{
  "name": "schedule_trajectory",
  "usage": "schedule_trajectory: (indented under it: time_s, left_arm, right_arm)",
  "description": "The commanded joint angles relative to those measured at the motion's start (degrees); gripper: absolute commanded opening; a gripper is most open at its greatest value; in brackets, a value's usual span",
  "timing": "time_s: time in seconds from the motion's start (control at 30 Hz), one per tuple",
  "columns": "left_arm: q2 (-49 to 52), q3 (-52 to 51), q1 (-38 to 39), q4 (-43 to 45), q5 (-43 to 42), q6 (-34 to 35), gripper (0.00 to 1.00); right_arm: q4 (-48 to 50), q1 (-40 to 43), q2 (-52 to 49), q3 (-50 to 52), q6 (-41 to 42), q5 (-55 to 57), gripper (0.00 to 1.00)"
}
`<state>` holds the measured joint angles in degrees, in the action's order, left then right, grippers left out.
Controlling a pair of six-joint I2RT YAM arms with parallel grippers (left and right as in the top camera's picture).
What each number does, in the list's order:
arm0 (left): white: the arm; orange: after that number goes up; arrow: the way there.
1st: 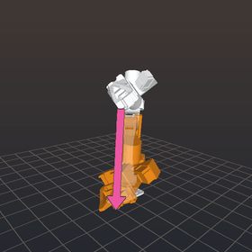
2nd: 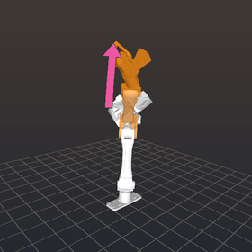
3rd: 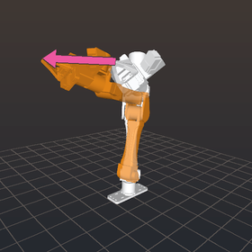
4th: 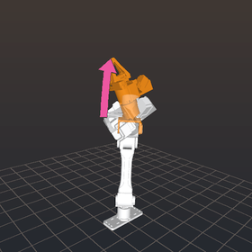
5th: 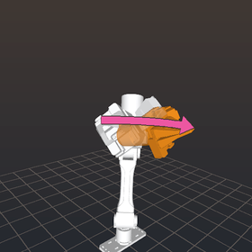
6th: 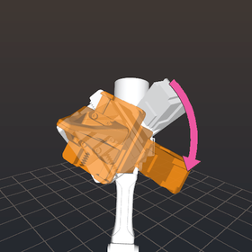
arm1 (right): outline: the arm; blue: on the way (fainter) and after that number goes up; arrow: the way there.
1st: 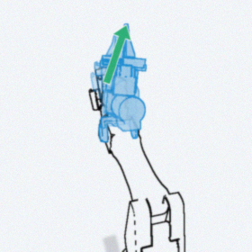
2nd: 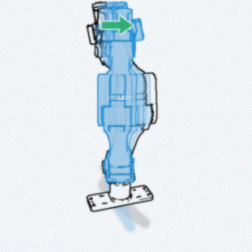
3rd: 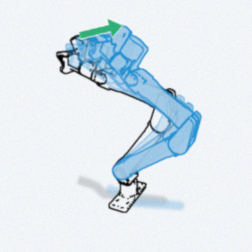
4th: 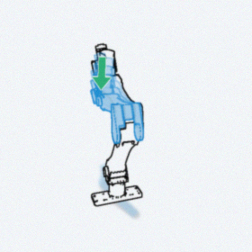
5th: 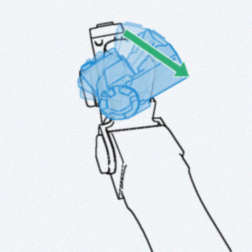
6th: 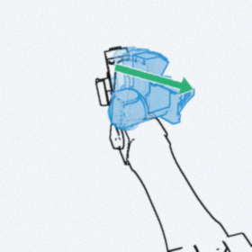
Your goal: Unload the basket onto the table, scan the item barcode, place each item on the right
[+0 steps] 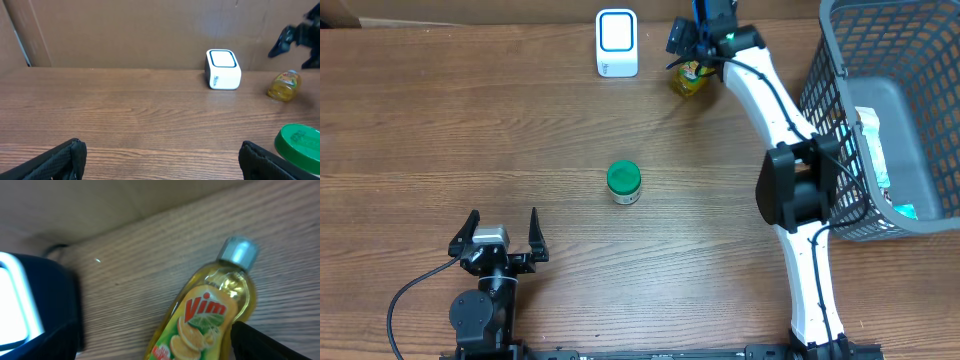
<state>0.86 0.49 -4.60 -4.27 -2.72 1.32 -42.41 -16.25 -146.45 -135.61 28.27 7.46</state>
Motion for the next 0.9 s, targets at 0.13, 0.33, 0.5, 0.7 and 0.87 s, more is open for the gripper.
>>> schedule_trajectory:
  time_s: [0.13, 0.33, 0.5, 0.7, 0.87]
  left_arm:
    - [-0.55, -0.22, -0.31, -0.02, 0.33, -0.07, 0.99]
    - [-0.55, -0.22, -0.31, -0.02, 0.33, -0.04, 1.00]
    - [-0.55, -0.22, -0.31, -0.02, 0.33, -0.07, 0.99]
    - [-0.55, -0.22, -0.31, -0.02, 0.33, -0.04, 1.00]
    - [-0.55, -0.22, -0.31, -0.02, 0.33, -0.04, 0.99]
  right_arm:
    - [-0.13, -0.28, -3.17, -0.42, 7.65, 4.96, 0.94]
    - [-4.44, -0.66, -3.17, -0.42, 7.74, 4.92, 0.87]
    - [-7.67, -0.72, -3.17, -0.35, 7.74, 4.87, 0.69]
    - [-11.17, -0.72, -3.13, -0.37, 7.74, 3.87, 0.58]
    - [-19.85, -0.44, -1.77, -0.48, 7.67, 1.07, 0.59]
